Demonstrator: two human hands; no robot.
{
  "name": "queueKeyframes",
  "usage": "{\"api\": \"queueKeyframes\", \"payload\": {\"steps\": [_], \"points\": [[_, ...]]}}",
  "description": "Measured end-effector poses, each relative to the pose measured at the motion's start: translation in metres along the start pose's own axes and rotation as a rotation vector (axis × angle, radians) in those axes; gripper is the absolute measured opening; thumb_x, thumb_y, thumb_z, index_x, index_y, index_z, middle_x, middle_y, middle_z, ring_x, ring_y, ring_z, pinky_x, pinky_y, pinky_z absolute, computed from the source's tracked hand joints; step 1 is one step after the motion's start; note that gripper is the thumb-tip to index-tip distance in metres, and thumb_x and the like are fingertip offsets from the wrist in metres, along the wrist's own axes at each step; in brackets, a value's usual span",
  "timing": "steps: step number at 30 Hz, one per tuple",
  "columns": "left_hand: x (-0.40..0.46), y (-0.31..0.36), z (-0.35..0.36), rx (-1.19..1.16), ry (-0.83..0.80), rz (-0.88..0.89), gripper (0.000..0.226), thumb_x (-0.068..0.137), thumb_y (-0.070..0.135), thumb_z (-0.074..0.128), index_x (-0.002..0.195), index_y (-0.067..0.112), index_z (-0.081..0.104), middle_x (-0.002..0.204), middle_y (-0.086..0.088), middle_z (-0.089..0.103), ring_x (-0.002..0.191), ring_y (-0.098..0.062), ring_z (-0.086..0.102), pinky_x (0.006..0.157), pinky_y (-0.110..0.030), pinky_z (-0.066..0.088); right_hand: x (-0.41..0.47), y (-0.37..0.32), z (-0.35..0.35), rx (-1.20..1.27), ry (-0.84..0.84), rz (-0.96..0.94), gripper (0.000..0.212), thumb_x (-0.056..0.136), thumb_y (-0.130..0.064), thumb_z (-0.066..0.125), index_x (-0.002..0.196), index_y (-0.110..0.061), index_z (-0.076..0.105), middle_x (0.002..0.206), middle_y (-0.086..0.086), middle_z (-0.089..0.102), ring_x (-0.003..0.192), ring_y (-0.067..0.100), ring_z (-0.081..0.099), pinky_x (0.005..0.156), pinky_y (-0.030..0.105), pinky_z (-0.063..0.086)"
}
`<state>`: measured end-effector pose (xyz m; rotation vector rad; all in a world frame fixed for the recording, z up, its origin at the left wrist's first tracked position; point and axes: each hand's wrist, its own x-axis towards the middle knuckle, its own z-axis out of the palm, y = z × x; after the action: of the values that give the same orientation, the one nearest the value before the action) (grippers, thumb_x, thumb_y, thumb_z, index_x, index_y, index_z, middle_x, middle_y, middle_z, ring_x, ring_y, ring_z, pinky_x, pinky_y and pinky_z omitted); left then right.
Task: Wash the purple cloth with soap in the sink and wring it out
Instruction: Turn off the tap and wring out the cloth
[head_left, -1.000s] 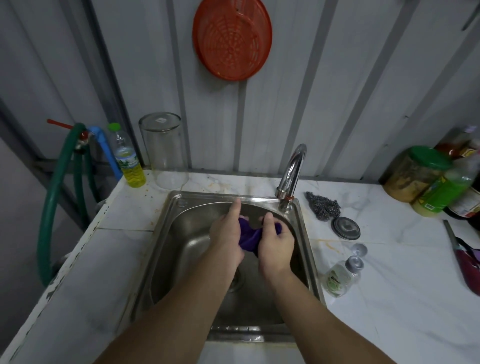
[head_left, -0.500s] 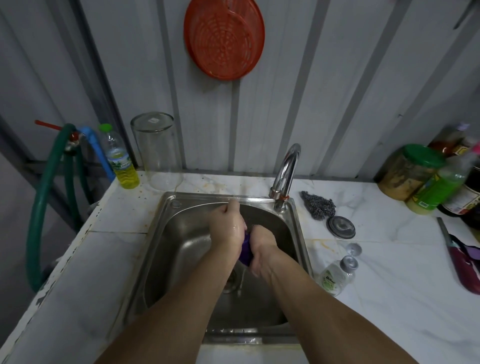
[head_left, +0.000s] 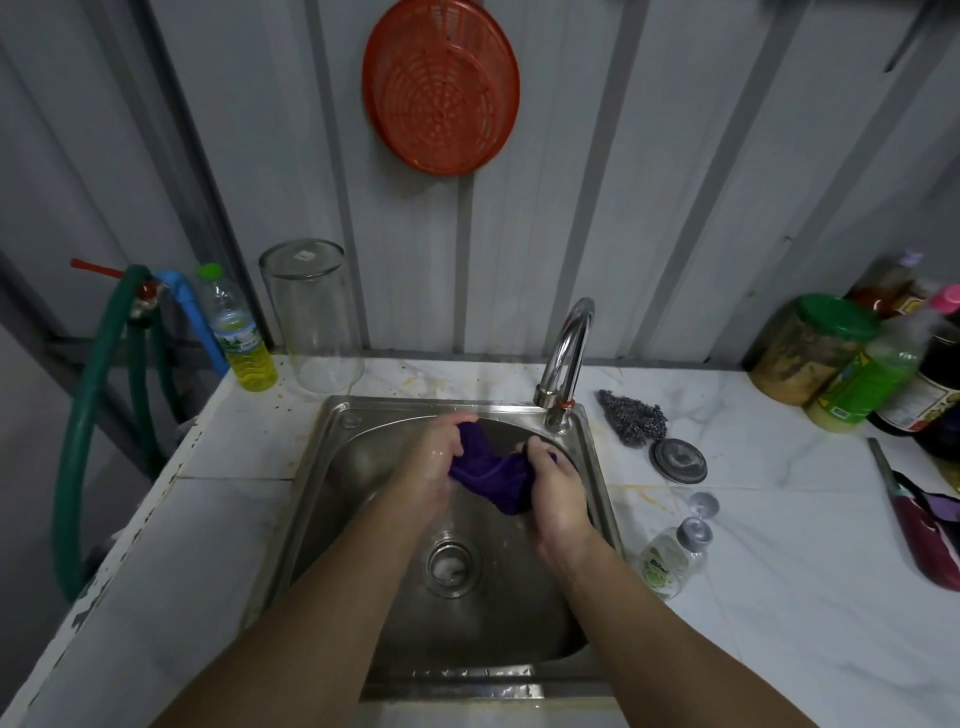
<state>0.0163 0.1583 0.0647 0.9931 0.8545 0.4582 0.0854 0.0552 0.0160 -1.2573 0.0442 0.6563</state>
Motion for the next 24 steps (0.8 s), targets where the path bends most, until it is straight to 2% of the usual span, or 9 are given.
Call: {"api": "queueKeyframes", "payload": {"steps": [2, 6, 8, 9, 10, 12, 16, 20, 24], "points": [[-0.003, 0.003, -0.005, 0.095, 0.003, 0.024, 0.052, 0.08, -0.021, 0.034, 0.107, 0.007, 0.069, 0.088, -0.014, 0.063, 0.073, -0.023, 0.057, 0.062, -0.03, 0.046, -0.012, -0.005, -0.008, -0.066, -0.092, -0.175, 0.021, 0.097, -0.018, 0.063, 0.076, -0.015, 0.066, 0.067, 0.0, 0.062, 0.063, 0.015, 0.054, 0.056, 0.025, 0.046], [-0.008, 0.006, -0.014, 0.051, -0.055, 0.131, 0.036, 0.087, -0.018, 0.056, 0.103, 0.01, 0.072, 0.091, -0.01, 0.074, 0.08, -0.023, 0.069, 0.074, -0.034, 0.057, -0.038, -0.008, -0.025, -0.196, -0.263, -0.288, 0.031, 0.089, -0.023, 0.063, 0.058, -0.019, 0.06, 0.061, 0.006, 0.055, 0.055, 0.018, 0.049, 0.053, 0.027, 0.042], [-0.01, 0.004, -0.017, 0.042, -0.104, 0.162, 0.029, 0.088, -0.008, 0.069, 0.1, 0.018, 0.074, 0.089, -0.001, 0.08, 0.082, -0.018, 0.075, 0.079, -0.033, 0.062, -0.044, -0.006, -0.027, -0.245, -0.253, -0.318, 0.03, 0.095, -0.021, 0.067, 0.066, -0.017, 0.061, 0.067, 0.009, 0.056, 0.058, 0.019, 0.052, 0.053, 0.03, 0.044], [-0.011, 0.003, -0.017, 0.053, -0.125, 0.175, 0.028, 0.086, -0.004, 0.073, 0.1, 0.02, 0.074, 0.09, 0.003, 0.08, 0.083, -0.015, 0.076, 0.078, -0.031, 0.063, -0.046, -0.006, -0.025, -0.284, -0.248, -0.324, 0.018, 0.095, -0.017, 0.07, 0.079, -0.015, 0.063, 0.075, 0.008, 0.059, 0.061, 0.016, 0.057, 0.054, 0.027, 0.048], [-0.014, 0.002, -0.017, 0.053, -0.142, 0.182, 0.028, 0.085, -0.002, 0.076, 0.102, 0.02, 0.074, 0.093, 0.002, 0.08, 0.086, -0.015, 0.077, 0.078, -0.03, 0.062, -0.049, -0.007, -0.022, -0.297, -0.268, -0.305, 0.01, 0.093, -0.012, 0.073, 0.096, -0.011, 0.064, 0.086, 0.007, 0.062, 0.067, 0.011, 0.064, 0.057, 0.022, 0.052], [-0.018, 0.002, -0.016, 0.039, -0.171, 0.181, 0.029, 0.084, 0.0, 0.078, 0.108, 0.016, 0.074, 0.104, -0.004, 0.079, 0.094, -0.021, 0.076, 0.08, -0.033, 0.061, -0.048, -0.008, -0.017, -0.321, -0.341, -0.234, 0.036, 0.09, -0.013, 0.077, 0.121, -0.007, 0.061, 0.107, 0.008, 0.07, 0.082, 0.005, 0.073, 0.066, 0.02, 0.057], [-0.032, 0.007, -0.024, 0.001, -0.278, 0.112, 0.025, 0.088, 0.002, 0.075, 0.112, 0.009, 0.073, 0.11, -0.014, 0.077, 0.093, -0.024, 0.076, 0.076, -0.031, 0.062, -0.053, -0.021, -0.02, -0.351, -0.357, -0.242, 0.029, 0.081, -0.029, 0.079, 0.1, -0.008, 0.073, 0.086, 0.006, 0.079, 0.076, 0.017, 0.074, 0.062, 0.023, 0.057], [-0.047, 0.011, -0.04, 0.227, -0.482, -0.117, 0.019, 0.091, 0.007, 0.073, 0.11, 0.005, 0.075, 0.106, -0.02, 0.079, 0.093, -0.03, 0.077, 0.072, -0.036, 0.064, -0.062, -0.034, -0.032, -0.288, -0.328, -0.161, 0.02, 0.079, -0.032, 0.083, 0.09, -0.015, 0.079, 0.09, 0.012, 0.08, 0.077, 0.021, 0.077, 0.063, 0.027, 0.06], [-0.062, -0.006, -0.039, 0.261, -0.441, -0.162, 0.018, 0.094, 0.004, 0.069, 0.111, -0.002, 0.068, 0.099, -0.021, 0.077, 0.084, -0.029, 0.075, 0.072, -0.038, 0.064, -0.075, -0.046, -0.065, -0.261, -0.473, 0.198, 0.041, 0.082, -0.024, 0.084, 0.114, 0.0, 0.074, 0.113, 0.026, 0.074, 0.096, 0.034, 0.076, 0.075, 0.035, 0.063]]}}
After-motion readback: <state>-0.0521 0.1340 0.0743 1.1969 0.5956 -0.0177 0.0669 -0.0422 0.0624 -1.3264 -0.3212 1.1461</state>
